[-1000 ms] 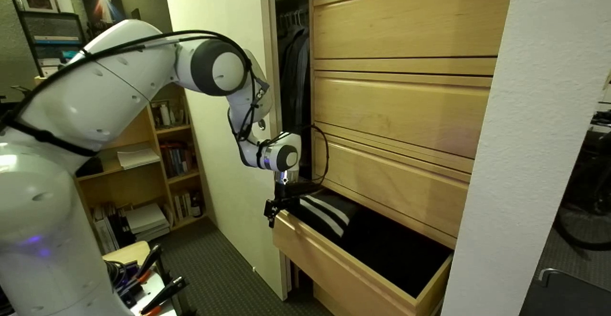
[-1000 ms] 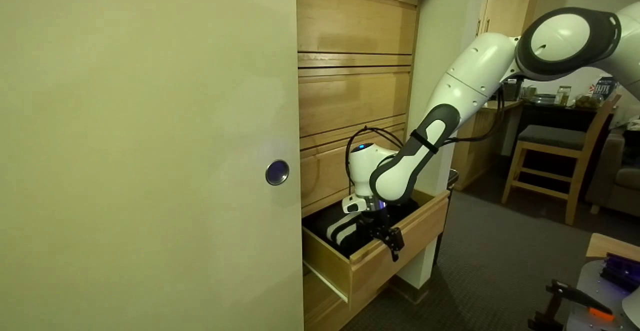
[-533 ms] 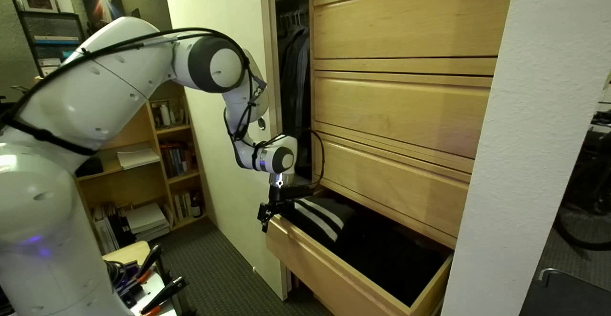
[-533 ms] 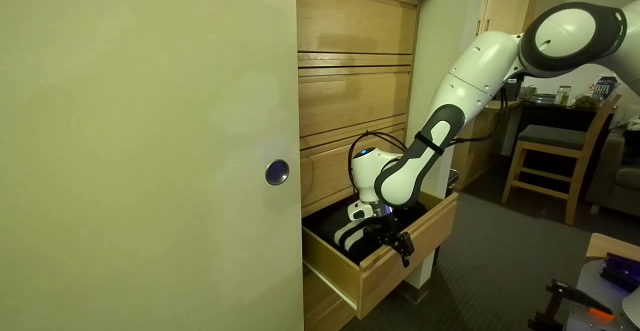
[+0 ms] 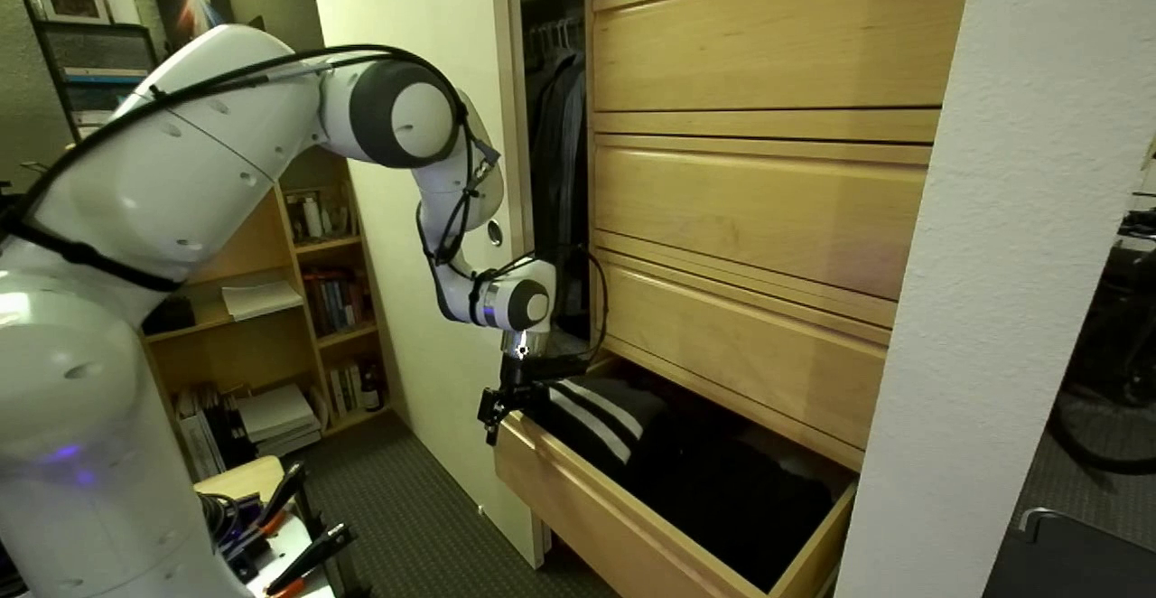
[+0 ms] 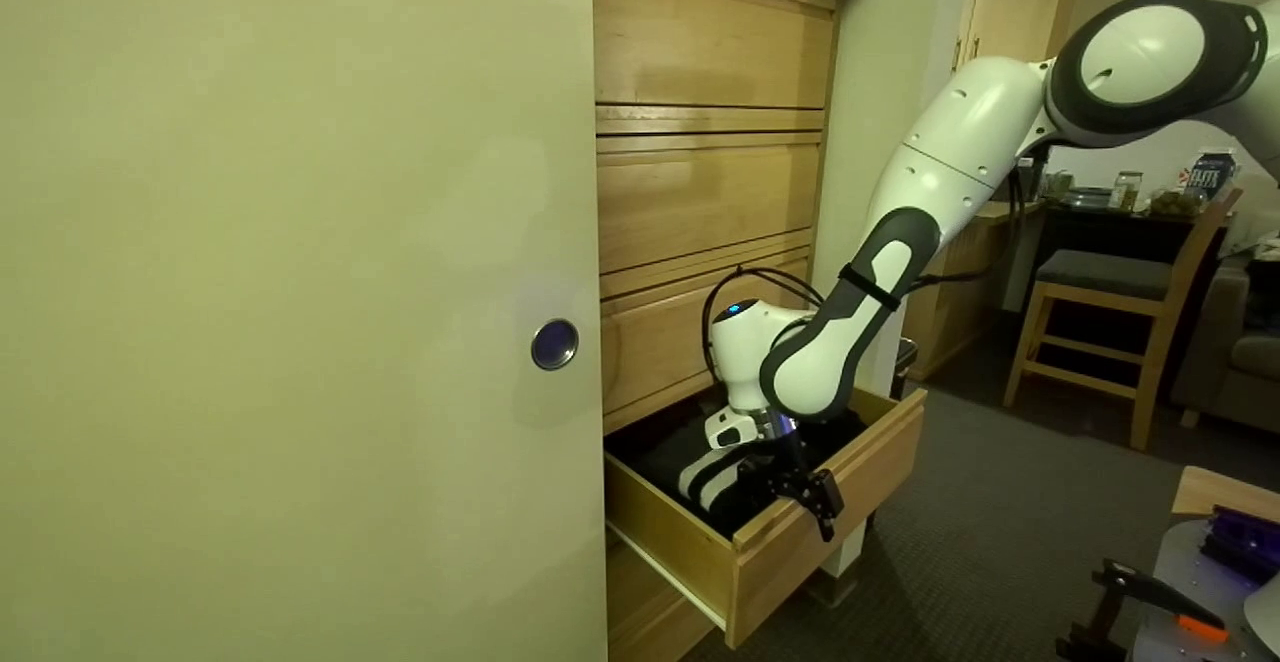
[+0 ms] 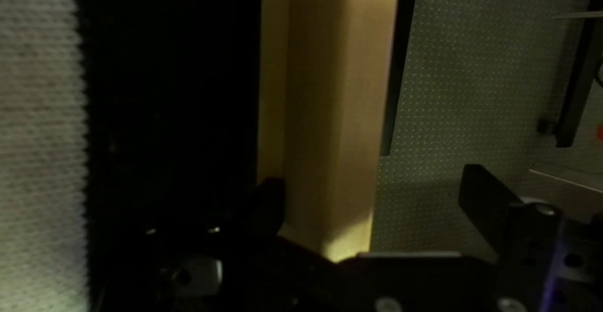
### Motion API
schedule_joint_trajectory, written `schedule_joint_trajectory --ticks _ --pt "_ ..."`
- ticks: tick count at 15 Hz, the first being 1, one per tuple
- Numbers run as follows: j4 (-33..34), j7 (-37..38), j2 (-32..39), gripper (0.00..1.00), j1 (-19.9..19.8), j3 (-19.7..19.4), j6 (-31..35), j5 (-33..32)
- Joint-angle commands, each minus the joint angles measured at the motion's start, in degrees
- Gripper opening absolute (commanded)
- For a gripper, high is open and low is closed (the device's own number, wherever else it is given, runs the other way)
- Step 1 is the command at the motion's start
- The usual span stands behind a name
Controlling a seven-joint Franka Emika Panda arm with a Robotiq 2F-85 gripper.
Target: Open the fourth drawer
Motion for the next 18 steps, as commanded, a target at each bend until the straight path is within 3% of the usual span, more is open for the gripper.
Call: schedule_joint_trajectory --ticks 1,18 --pt "-5.4 0.8 -2.6 1.0 -0.3 -0.4 -0.3 -0.5" --pt "-10.3 -1.0 -4.0 1.0 -1.0 2.5 0.0 1.1"
